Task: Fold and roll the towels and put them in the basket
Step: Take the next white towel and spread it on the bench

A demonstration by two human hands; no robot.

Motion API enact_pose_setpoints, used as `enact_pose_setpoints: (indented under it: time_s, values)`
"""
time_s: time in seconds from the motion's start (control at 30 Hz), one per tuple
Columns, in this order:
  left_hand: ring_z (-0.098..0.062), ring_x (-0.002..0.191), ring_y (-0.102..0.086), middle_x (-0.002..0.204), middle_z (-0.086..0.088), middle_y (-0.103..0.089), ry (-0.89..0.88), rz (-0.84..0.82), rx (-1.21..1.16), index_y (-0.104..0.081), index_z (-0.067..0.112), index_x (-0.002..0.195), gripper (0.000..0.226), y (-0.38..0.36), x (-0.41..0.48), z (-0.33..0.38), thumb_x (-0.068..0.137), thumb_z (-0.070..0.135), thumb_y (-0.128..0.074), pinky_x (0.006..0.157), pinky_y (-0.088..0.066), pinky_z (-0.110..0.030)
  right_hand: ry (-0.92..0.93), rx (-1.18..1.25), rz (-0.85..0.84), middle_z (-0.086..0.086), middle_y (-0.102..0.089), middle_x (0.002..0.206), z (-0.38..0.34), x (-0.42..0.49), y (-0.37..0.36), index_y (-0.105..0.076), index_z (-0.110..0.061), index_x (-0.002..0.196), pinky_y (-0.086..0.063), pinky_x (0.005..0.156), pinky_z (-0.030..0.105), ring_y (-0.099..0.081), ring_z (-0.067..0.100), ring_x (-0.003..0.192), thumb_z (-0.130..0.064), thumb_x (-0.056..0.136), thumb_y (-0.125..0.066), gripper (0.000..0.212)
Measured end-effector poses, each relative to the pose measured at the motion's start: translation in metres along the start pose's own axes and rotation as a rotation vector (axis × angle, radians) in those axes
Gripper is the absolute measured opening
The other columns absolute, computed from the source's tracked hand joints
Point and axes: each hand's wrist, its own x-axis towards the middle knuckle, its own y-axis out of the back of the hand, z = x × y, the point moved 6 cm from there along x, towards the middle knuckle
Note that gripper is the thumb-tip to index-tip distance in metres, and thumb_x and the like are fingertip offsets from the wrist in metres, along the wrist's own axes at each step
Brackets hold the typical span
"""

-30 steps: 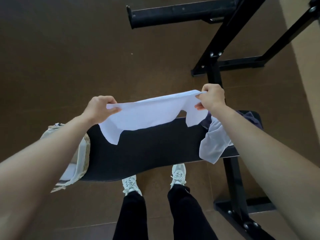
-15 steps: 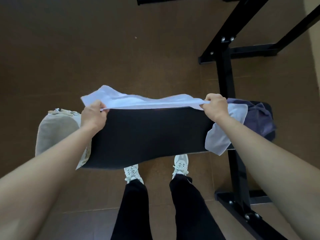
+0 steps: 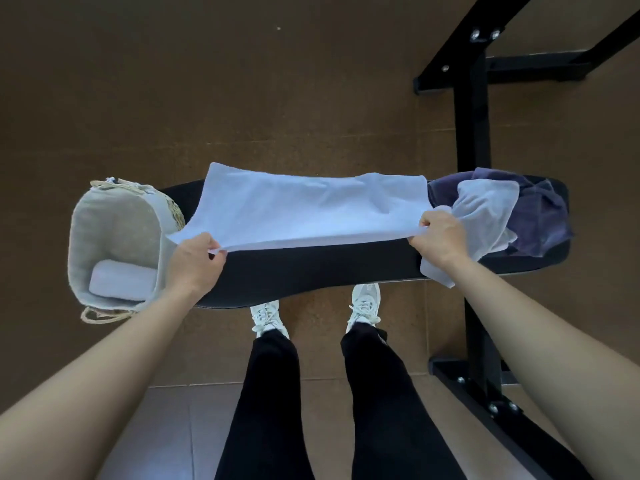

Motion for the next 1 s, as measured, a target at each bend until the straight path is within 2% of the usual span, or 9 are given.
enact_pose_setpoints:
  time_s: [0.17,0.23,0.3,0.37,0.47,0.6,0.8,0.9,1.0]
  values:
    - [-0.03,0.096,-0.062,0.107,-0.01,-0.071,0.018,-0.134,0.073,-0.067,0.01,0.104,0.019,-0.048,-0.022,-0.033,0.1,0.028,-0.062,0.076,-0.051,-0.042,0.025,-0.215,-0.143,0.003,-0.054,0.09,0.029,-0.023,-0.052,-0.054,-0.017,0.081,-0.038,0.056,0.032,-0.055,0.026,0.08,-0.011,0.084,-0.057,0.007]
    - [-0.028,0.098,-0.062,0.113,-0.009,-0.07,0.062,-0.219,0.091,-0.069,0.012,0.109,0.02,-0.072,-0.028,-0.046,0.1,0.029,-0.061,0.076,-0.05,-0.039,0.002,-0.307,-0.232,0.004,-0.058,0.095,0.042,-0.031,-0.078,-0.055,-0.016,0.087,-0.042,0.06,0.034,-0.057,0.028,0.084,-0.01,0.085,-0.054,0.006]
    - [-0.027,0.106,-0.061,0.121,-0.007,-0.068,0.126,-0.332,0.108,-0.069,0.017,0.117,0.023,-0.097,-0.033,-0.057,0.098,0.027,-0.062,0.076,-0.049,-0.037,-0.023,-0.426,-0.382,0.005,-0.062,0.105,0.056,-0.042,-0.105,-0.058,-0.016,0.099,-0.05,0.068,0.035,-0.061,0.03,0.092,-0.01,0.084,-0.056,0.017]
    - [-0.029,0.12,-0.057,0.13,-0.006,-0.064,0.192,-0.415,0.132,-0.066,0.022,0.127,0.034,-0.116,-0.037,-0.061,0.094,0.024,-0.062,0.084,-0.052,-0.04,-0.044,-0.46,-0.482,0.006,-0.065,0.112,0.066,-0.049,-0.125,-0.062,-0.016,0.112,-0.057,0.077,0.038,-0.064,0.032,0.099,-0.011,0.083,-0.06,0.029]
    - [-0.033,0.131,-0.05,0.144,-0.006,-0.055,0.131,-0.356,0.124,-0.062,0.022,0.136,0.042,-0.133,-0.026,-0.044,0.094,0.024,-0.063,0.098,-0.05,-0.047,-0.065,-0.288,-0.385,0.008,-0.068,0.112,0.068,-0.043,-0.137,-0.066,-0.015,0.116,-0.057,0.081,0.04,-0.064,0.032,0.098,-0.016,0.088,-0.06,0.028]
    - [-0.036,0.145,-0.03,0.166,-0.002,-0.026,-0.05,-0.296,0.03,-0.042,0.029,0.153,0.062,-0.15,-0.002,0.006,0.095,0.029,-0.067,0.108,-0.041,-0.053,-0.085,0.078,-0.125,0.007,-0.064,0.129,0.061,-0.005,-0.128,-0.063,-0.009,0.127,-0.044,0.095,0.034,-0.061,0.029,0.116,-0.021,0.092,-0.067,0.037]
    - [-0.038,0.156,0.0,0.173,0.007,0.009,-0.091,-0.286,0.121,-0.01,0.046,0.162,0.083,-0.171,0.054,0.037,0.096,0.052,-0.06,0.124,-0.021,-0.053,-0.112,0.17,0.136,0.013,-0.046,0.139,0.048,0.07,-0.098,-0.047,-0.009,0.14,-0.041,0.098,0.035,-0.054,0.028,0.12,-0.024,0.092,-0.072,0.057]
    - [-0.039,0.157,0.011,0.171,0.007,0.02,-0.119,-0.284,0.168,0.001,0.048,0.161,0.088,-0.177,0.063,0.035,0.096,0.055,-0.058,0.124,-0.012,-0.06,-0.253,0.167,0.182,0.012,-0.048,0.14,0.047,0.09,-0.092,-0.045,-0.01,0.137,-0.042,0.101,0.041,-0.054,0.032,0.123,-0.027,0.094,-0.068,0.051]
    - [-0.038,0.157,0.014,0.17,0.007,0.022,-0.111,-0.286,0.163,0.003,0.048,0.161,0.088,-0.171,0.071,0.038,0.097,0.053,-0.059,0.121,-0.01,-0.065,-0.372,0.274,0.16,0.007,-0.059,0.12,0.052,0.103,-0.097,-0.051,-0.012,0.121,-0.049,0.094,0.041,-0.06,0.031,0.112,-0.03,0.096,-0.063,0.033]
